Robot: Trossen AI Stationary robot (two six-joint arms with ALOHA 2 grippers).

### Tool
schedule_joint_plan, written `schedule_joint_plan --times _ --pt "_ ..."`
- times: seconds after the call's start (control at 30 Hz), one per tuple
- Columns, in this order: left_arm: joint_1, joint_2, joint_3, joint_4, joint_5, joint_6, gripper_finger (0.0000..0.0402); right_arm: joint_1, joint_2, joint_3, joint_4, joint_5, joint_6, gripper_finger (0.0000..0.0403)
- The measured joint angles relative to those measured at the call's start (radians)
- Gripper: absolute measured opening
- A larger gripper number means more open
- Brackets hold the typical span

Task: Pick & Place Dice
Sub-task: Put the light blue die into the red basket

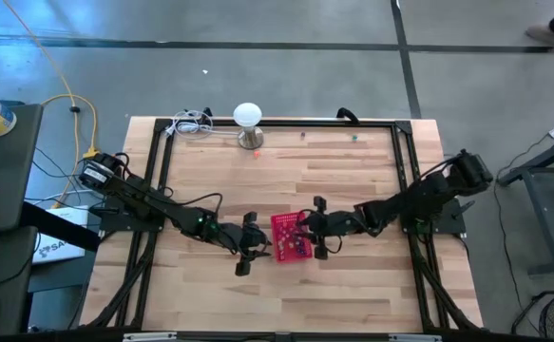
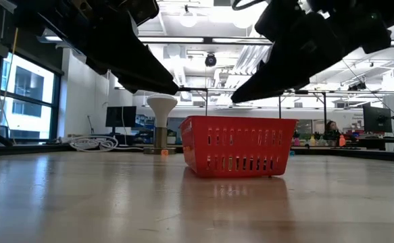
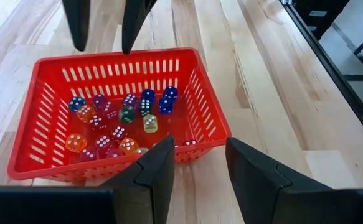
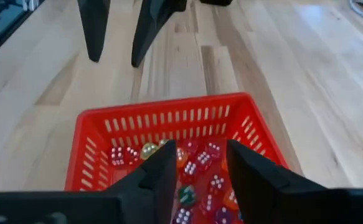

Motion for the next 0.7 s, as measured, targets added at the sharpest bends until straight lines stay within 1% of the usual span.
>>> schedule_joint_plan --times 0.1,0.17,0.33,0.4,0.53,0.63,0.7 --pt "0.000 0.000 0.000 0.000 0.004 0.000 0.0138 -0.002 -0.001 0.000 0.043 0.013 -0.004 0.0156" --pt "0.000 0.000 0.000 -0.001 0.004 0.000 0.0138 -0.001 -0.015 0.000 0.056 0.053 -0.011 0.0171" --pt "0.000 0.000 0.000 -0.006 0.003 0.000 0.0138 -0.001 -0.066 0.000 0.044 0.233 0.031 0.0188" --pt "0.000 0.000 0.000 -0.007 0.003 0.000 0.0138 -0.002 -0.088 0.000 0.029 0.270 0.076 0.0189" --pt "0.000 0.000 0.000 -0.009 0.003 -0.003 0.0138 -0.001 -0.143 0.001 -0.068 0.288 0.190 0.0180" --pt "0.000 0.000 0.000 -0.009 0.003 -0.004 0.0138 -0.019 -0.199 0.001 -0.227 0.340 0.344 0.0169" --pt "0.000 0.000 0.000 -0.009 0.003 -0.004 0.0138 -0.059 -0.244 0.000 -0.334 0.351 0.409 0.0164"
